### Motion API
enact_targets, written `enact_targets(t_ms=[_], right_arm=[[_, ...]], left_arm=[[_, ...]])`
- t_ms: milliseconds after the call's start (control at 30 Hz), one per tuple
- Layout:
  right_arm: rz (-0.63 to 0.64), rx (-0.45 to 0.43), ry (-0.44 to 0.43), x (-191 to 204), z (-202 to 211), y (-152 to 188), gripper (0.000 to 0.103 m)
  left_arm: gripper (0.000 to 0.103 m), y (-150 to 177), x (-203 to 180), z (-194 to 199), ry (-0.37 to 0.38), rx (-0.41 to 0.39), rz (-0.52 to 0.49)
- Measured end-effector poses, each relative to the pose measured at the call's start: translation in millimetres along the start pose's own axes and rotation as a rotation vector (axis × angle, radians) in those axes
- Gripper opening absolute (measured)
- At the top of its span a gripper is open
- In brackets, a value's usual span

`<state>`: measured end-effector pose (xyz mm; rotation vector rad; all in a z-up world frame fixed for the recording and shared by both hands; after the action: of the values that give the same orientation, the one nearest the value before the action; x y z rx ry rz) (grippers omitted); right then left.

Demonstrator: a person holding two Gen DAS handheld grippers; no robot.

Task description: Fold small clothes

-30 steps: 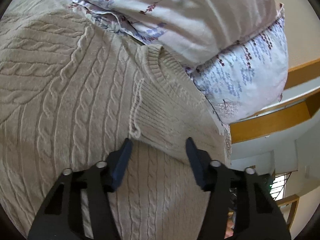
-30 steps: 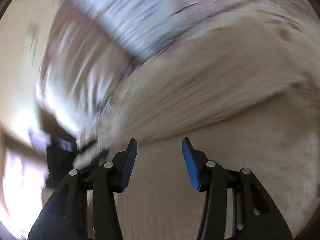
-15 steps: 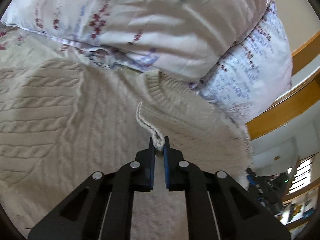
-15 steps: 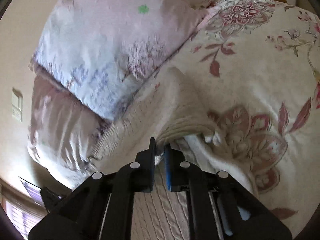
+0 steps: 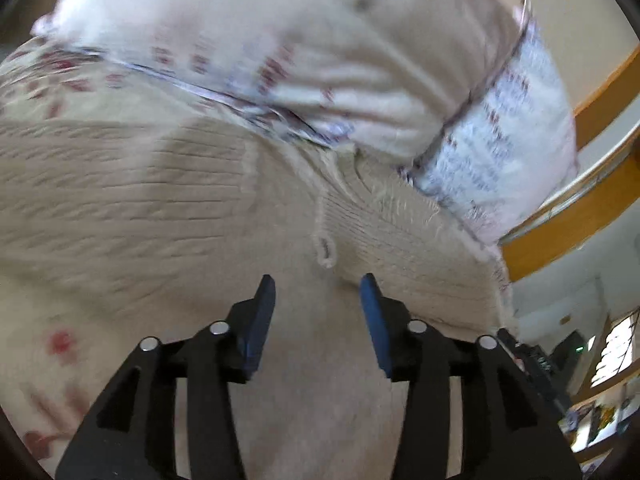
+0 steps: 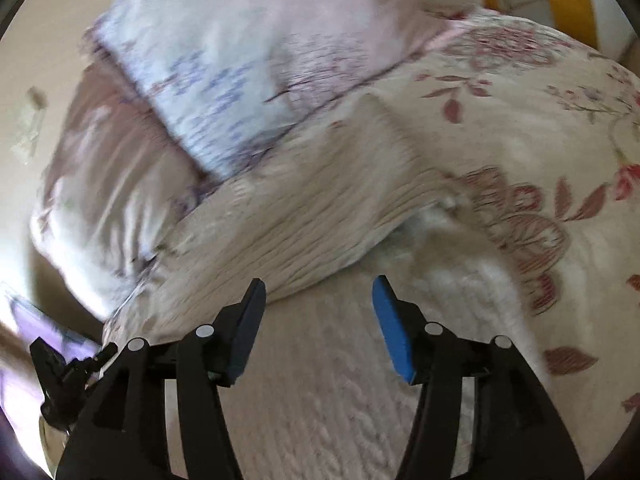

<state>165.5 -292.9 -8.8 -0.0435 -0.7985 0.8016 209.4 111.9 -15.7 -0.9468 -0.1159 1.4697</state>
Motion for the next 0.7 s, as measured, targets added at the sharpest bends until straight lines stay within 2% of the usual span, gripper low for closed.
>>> enact_targets(t_ms=[133,300,367,433,700], right_arm=[[0.085,0.038,-0.115,15,-6,16,0.058],[0.113,0.09,-0.171,22,-13,28,0.058],[0.118,0.083,-0.18,24,-10,29,0.058],[0.119,0.085,-0.185,23,-9,29,0.059],[0.113,0.098,-0.193,22,-9,32,0.06]], left_arm=[[0.043,14,54,56,-0.067,-0.089,0.113],[0.039,30,137,112,-0.167,-0.191,0.331],[0.035,34,159,120,-0.194,-0.209,0.404],[0.034,38,180,124,-0.181,-0.234,0.499],[0.03,35,217,118,-0.181,-0.297,0.703]])
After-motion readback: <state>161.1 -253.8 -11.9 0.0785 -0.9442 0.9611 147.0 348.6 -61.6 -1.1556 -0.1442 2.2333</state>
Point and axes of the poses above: each gripper's, at about its wrist camera, not at the fingertips, and z roughly against the way its jaws point, x to its left, y to its underside, the point moved 6 cm from there along -z, roughly the way its jaws point, and after that the axes turned 12 degrees about -z, right-handed, at the moved point
